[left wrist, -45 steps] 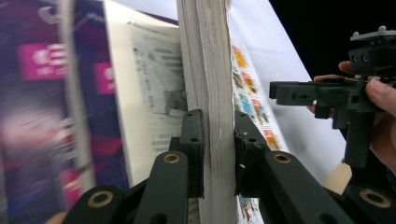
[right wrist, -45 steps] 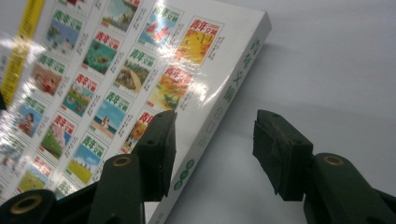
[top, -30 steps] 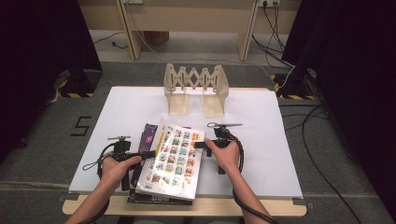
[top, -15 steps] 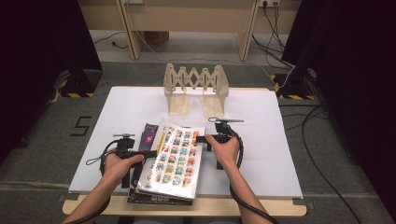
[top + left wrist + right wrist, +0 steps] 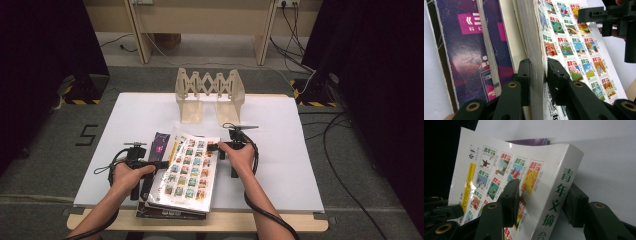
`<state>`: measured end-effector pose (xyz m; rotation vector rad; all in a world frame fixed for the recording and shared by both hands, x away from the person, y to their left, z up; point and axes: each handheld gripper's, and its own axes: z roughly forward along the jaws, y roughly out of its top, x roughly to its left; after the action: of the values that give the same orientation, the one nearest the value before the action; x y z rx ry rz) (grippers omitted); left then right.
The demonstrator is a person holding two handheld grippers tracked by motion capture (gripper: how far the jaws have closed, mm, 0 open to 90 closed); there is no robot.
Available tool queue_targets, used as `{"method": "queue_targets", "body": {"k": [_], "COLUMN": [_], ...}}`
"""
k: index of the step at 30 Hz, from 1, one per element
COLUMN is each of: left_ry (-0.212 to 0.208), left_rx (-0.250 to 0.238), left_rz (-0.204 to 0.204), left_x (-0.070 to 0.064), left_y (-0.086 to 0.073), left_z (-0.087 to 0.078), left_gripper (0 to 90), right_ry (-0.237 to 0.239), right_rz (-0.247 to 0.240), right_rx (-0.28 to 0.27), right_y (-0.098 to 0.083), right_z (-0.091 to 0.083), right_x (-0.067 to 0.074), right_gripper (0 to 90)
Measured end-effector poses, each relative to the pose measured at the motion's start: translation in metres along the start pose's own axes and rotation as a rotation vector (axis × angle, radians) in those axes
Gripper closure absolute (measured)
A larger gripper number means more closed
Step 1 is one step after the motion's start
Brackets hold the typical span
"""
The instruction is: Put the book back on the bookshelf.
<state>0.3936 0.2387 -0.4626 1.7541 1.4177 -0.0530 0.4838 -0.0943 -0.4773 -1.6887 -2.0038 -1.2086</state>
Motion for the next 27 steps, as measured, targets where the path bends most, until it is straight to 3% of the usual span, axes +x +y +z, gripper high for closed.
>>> {"method": "queue_targets", "body": {"k": [4, 8, 12, 15, 17, 21, 27], "left_ry": [0.004, 0.016, 0.035, 0.076, 0.058, 0.064, 0.090], "left_rx": [-0.001, 0.003, -0.010, -0.059, -0.075, -0.125, -0.147], "left_rz": [0.001, -0.001, 0.015, 0.055, 0.045, 0.059, 0.073], "left_x": [0.001, 0.003, 0.002, 0.003, 0.004, 0.002, 0.003], "left_y": [0.000, 0.001, 0.001, 0.001, 0.002, 0.003, -0.006], "left_z": [0.000, 0.000, -0.002, -0.009, -0.012, -0.020, -0.019], "left_gripper": [72.4, 71.6, 69.9, 71.4, 71.5, 62.0, 56.6], "right_ry": [0.029, 0.028, 0.009, 0.016, 0.031, 0.042, 0.021], "right_rz": [0.045, 0.054, 0.013, -0.002, -0.005, -0.029, -0.077], "right_rx": [-0.010, -0.033, -0.045, -0.068, -0.091, -0.158, -0.184], "right_y": [0.006, 0.008, 0.010, 0.011, 0.011, 0.013, 0.013], "right_z": [0.002, 0.003, -0.002, -0.009, -0.013, -0.034, -0.047], "right_x": [-0.003, 0.000, 0.012, 0.022, 0.025, 0.040, 0.051], "right_gripper": [59.7, 66.7, 68.6, 70.1, 71.0, 73.4, 73.7]}}
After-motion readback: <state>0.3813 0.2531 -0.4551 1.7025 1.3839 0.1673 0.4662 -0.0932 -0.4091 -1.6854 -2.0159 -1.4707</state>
